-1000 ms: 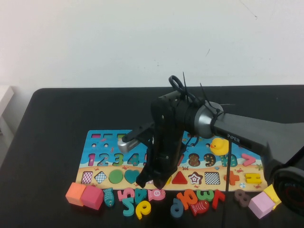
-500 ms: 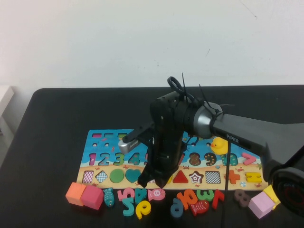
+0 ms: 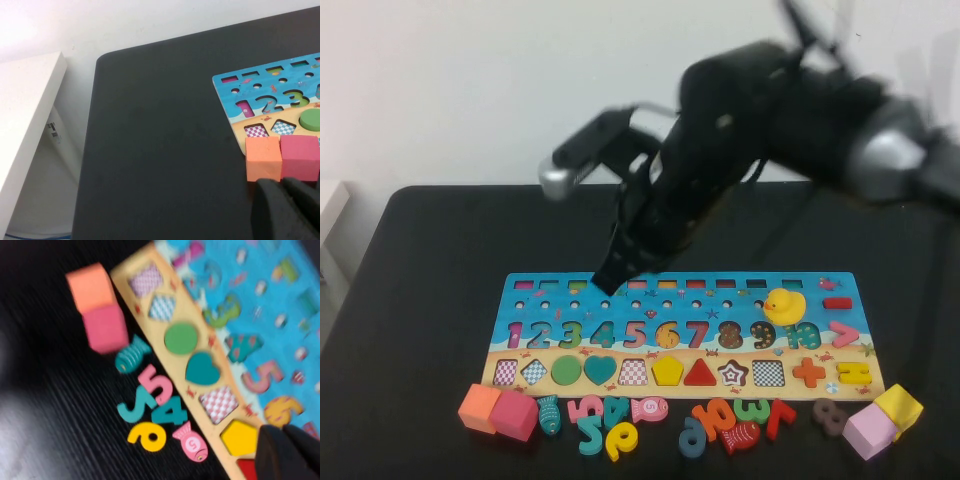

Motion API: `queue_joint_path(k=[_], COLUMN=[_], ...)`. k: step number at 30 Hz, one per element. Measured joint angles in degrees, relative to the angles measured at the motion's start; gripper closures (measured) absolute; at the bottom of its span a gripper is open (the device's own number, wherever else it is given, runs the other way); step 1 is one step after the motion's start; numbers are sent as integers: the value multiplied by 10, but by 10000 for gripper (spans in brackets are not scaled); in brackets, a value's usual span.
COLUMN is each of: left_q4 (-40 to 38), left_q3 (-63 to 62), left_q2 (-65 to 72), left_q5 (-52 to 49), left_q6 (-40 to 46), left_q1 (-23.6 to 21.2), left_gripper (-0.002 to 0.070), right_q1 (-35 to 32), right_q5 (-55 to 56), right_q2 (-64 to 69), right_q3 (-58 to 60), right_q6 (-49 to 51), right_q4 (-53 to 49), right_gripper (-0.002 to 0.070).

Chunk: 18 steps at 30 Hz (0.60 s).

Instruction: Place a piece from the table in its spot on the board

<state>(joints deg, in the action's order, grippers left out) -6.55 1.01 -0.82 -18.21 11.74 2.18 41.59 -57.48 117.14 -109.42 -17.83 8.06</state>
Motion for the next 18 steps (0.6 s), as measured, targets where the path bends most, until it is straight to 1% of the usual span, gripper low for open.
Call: queue_joint_path(k=[3, 9, 12, 18], left_q4=[0, 0, 0, 0], left_q3=[0, 0, 0, 0], left_q2=[0, 0, 0, 0], left_q5=[0, 0, 0, 0], left_q6=[0, 0, 0, 0], left_q1=[0, 0, 0, 0], left_gripper=[676, 676, 676, 676], right_q1=[9, 19, 19, 19], right_q5=[56, 172, 191, 188], right_q2=[-88, -278, -361, -528], right_q3=[77, 299, 389, 534], right_q6=[-14, -30, -34, -23], right_q4=[0, 1, -1, -23], right_gripper=[657, 657, 657, 657])
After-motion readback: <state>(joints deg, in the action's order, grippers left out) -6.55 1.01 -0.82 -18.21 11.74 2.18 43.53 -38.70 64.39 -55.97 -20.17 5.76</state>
